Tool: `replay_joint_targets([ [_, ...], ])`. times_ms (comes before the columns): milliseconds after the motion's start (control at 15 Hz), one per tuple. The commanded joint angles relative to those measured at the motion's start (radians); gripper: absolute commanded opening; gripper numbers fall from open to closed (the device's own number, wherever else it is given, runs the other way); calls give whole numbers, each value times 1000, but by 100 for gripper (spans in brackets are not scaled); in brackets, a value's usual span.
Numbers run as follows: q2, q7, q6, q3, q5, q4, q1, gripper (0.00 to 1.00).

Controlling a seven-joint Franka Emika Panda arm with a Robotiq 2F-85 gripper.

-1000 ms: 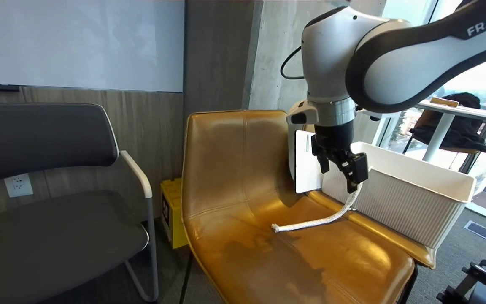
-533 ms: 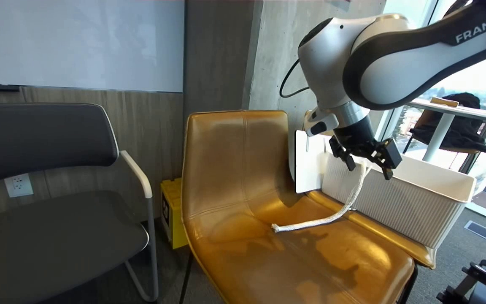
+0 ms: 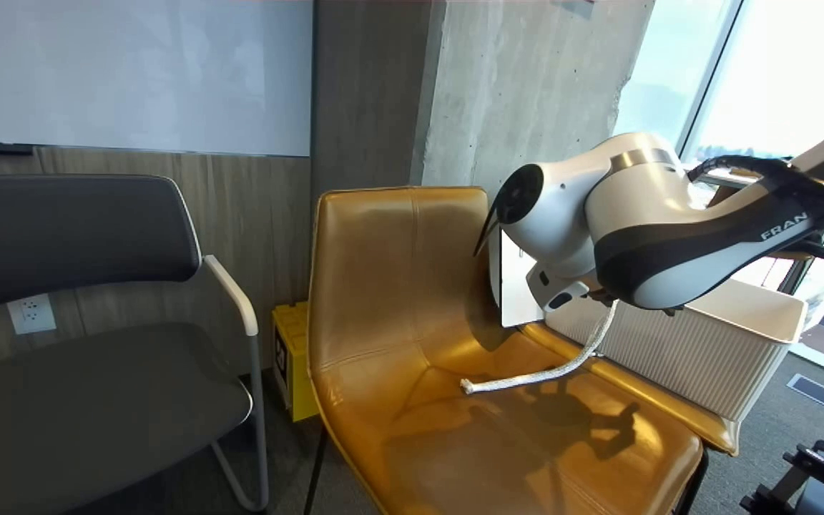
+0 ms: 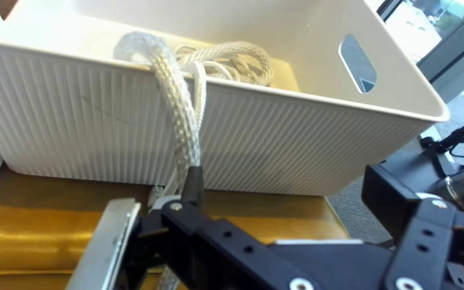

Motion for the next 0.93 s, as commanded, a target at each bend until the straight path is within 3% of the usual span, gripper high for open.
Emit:
replay_joint_targets([
  [0, 24, 62, 4, -16, -149, 7, 27, 100],
  [333, 55, 130, 4, 0, -217, 14, 14, 100],
  [867, 102, 239, 21, -1, -209, 51, -11, 100],
])
